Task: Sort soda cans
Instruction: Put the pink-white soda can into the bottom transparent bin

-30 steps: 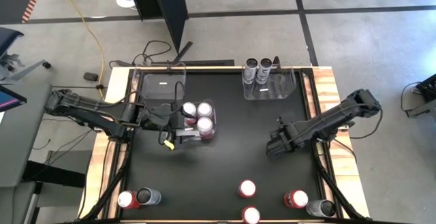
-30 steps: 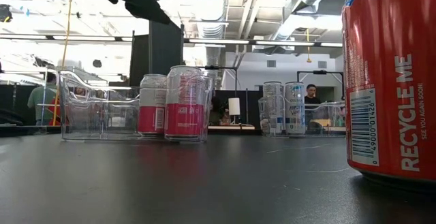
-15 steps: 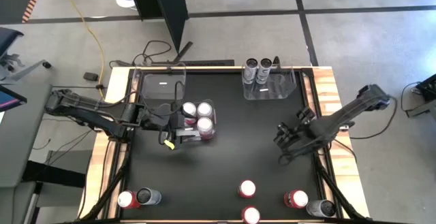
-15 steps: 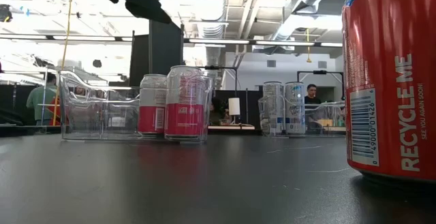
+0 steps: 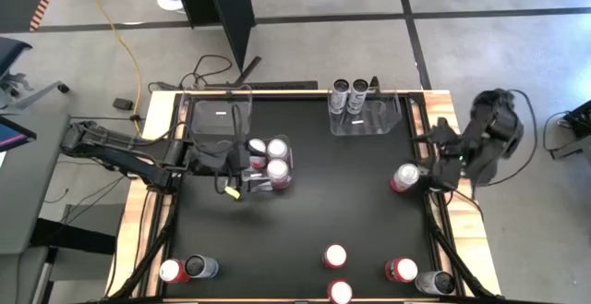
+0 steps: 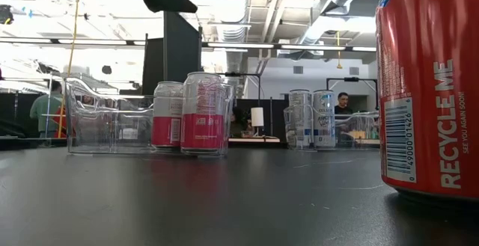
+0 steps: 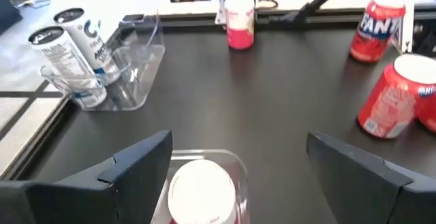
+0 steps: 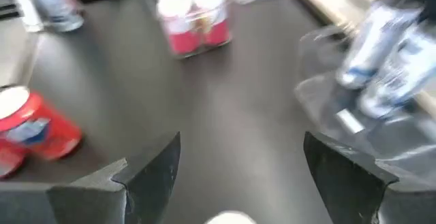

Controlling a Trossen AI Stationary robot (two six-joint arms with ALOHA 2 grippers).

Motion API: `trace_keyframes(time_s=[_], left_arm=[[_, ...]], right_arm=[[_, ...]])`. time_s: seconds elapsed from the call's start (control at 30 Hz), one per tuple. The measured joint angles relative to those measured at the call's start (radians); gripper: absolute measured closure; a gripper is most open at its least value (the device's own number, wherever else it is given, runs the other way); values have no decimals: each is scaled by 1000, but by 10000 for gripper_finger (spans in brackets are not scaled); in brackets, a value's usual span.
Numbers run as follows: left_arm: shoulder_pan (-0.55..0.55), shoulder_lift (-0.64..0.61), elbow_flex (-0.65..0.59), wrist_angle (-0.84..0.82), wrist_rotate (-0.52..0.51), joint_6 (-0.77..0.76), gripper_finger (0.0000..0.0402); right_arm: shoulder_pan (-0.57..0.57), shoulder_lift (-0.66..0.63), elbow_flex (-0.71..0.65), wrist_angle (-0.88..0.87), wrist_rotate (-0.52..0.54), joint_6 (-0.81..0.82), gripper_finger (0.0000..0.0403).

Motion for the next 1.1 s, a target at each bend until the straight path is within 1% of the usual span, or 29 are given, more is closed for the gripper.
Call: trace_keyframes(time_s=[0.1, 0.2, 0.3, 0.4, 0.47, 0.57, 0.7, 0.8, 0.93, 1.0, 1.1], left_arm=[[0, 0, 0, 34, -1, -23, 70], [0, 0, 0, 50, -6, -58, 70], [0, 0, 0, 55, -41, -90, 70], [0, 0, 0, 65, -89, -109, 70], [0, 0, 0, 67, -120, -127, 70], [0, 0, 0, 67, -165, -169, 70], [0, 0, 0, 68, -212, -225, 70], [0, 0, 0, 72, -238, -246, 70], [0, 0, 0, 91, -258, -242, 70], [3, 0, 0, 95, -270, -241, 70], [13, 0, 0, 96, -273, -263, 70]], right_arm=[[-5, -145, -56, -2, -71, -65, 75], [-37, -251, -91, -4, -191, -132, 75], [-86, -310, -89, -1, -318, -181, 75], [-139, -323, -76, 0, -393, -250, 75], [-166, -315, -73, -1, -442, -309, 75], [-192, -283, -73, 0, -481, -397, 75], [-202, -219, -73, 0, -491, -479, 69], [-200, -154, -73, -1, -528, -499, 50], [-200, -52, -73, -1, -590, -506, 13], [-200, -6, -73, 0, -602, -521, 6], [-205, 40, -80, 1, -604, -527, 7]])
